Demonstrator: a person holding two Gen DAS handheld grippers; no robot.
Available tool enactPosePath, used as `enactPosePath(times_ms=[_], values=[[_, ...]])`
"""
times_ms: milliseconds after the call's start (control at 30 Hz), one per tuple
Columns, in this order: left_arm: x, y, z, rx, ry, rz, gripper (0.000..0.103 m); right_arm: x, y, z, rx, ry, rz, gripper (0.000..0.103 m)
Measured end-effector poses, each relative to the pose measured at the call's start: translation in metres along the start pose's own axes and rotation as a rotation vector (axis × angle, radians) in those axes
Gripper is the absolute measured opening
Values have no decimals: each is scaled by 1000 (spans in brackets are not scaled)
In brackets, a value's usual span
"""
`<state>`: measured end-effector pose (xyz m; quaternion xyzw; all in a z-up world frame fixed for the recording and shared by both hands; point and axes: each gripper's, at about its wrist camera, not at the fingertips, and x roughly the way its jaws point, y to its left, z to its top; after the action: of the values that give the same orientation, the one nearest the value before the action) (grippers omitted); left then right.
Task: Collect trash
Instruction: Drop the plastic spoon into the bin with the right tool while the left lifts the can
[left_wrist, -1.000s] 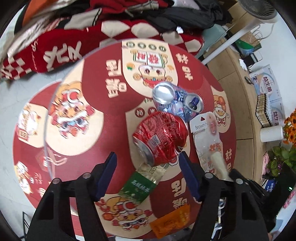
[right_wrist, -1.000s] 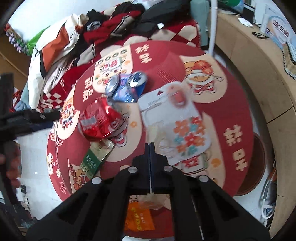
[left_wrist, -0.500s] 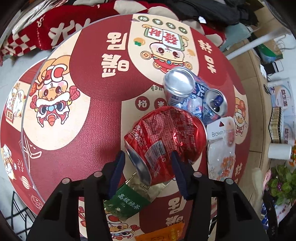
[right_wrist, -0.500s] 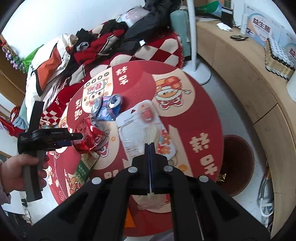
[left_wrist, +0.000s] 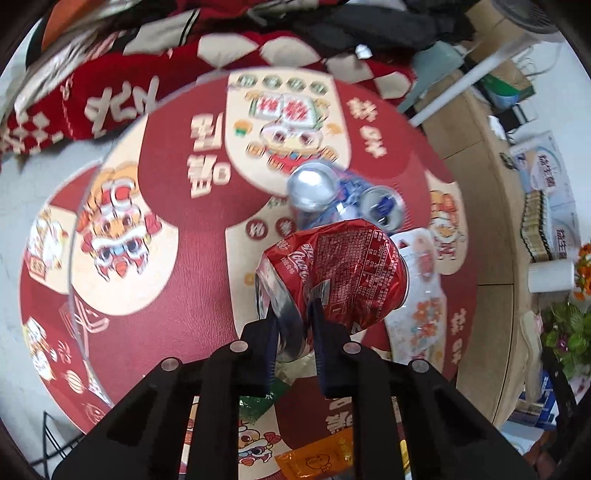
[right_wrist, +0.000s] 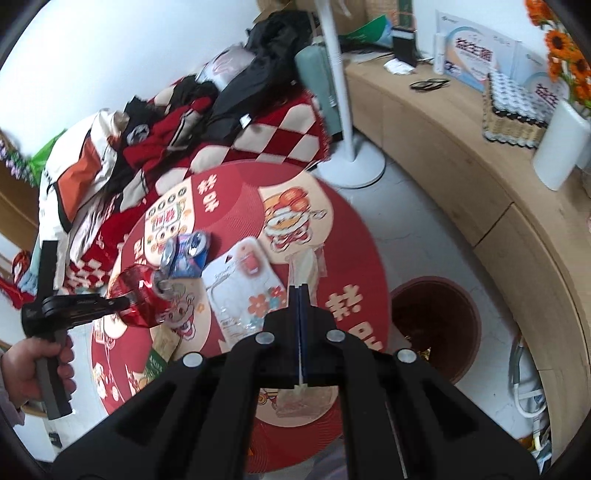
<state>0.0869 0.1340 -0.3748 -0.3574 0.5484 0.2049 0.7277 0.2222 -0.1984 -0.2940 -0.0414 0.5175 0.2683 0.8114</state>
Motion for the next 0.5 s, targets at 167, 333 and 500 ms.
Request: enactPosePath(times_ms=[167, 333, 500], values=[[-40, -24, 8, 69, -71, -25, 17, -27, -23, 6, 47, -40, -51, 5], [-79, -61, 18, 142, -146, -65, 17, -56, -57, 13, 96, -81, -115, 5], [-109, -109, 21, 239, -204, -113, 17, -78, -92, 20, 138, -97, -171, 5]])
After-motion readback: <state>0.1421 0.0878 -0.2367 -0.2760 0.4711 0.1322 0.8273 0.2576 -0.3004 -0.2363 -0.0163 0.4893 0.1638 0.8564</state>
